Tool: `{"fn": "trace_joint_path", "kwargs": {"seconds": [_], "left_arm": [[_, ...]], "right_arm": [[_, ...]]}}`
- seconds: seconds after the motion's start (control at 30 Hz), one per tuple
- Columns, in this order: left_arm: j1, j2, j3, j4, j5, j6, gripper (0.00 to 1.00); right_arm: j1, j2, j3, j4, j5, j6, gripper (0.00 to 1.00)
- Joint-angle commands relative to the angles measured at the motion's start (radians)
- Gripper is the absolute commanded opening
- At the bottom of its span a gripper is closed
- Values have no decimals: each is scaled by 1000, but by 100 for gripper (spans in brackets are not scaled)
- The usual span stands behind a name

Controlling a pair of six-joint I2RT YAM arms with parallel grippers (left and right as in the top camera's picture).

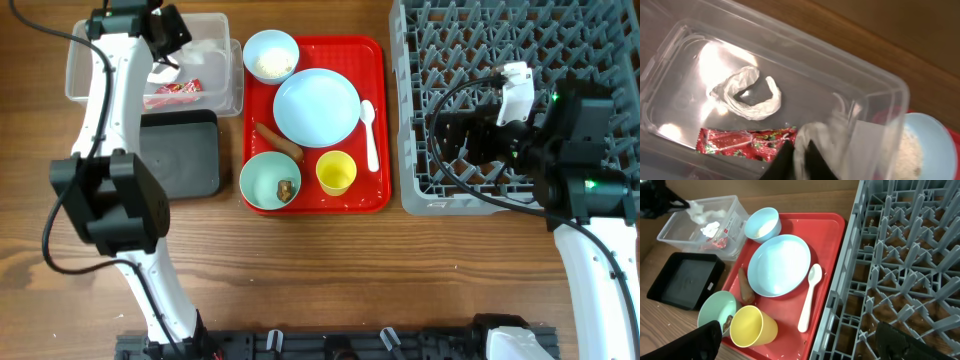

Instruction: Sort waste into correct bins and load items into the dishwasher rack

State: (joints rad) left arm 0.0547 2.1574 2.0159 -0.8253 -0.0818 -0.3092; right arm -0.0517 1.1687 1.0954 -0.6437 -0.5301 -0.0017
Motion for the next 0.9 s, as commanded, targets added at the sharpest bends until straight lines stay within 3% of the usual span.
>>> {"fn": "trace_joint_path", "kwargs": {"seconds": [0.0, 0.03, 0.07, 0.23, 0.5, 0.87], "left_arm": [[-5, 36, -2, -1, -14, -10, 37], [-5, 36, -2, 0, -18, -9, 58], [-5, 36, -2, 3, -22, -9, 65], [-7, 14, 0, 6, -13, 67, 84], [-97, -73, 0, -77, 21, 226, 87], [-320, -78, -2, -238, 76, 238, 83]], "right_arm": [[-2, 8, 23, 0, 10, 5, 100], [-2, 8, 23, 0, 10, 5, 100], [-2, 8, 23, 0, 10, 5, 100], [-2, 8, 23, 0, 10, 5, 100], [-2, 8, 23, 2, 10, 5, 100], [-2, 8, 23, 3, 10, 5, 100]]}}
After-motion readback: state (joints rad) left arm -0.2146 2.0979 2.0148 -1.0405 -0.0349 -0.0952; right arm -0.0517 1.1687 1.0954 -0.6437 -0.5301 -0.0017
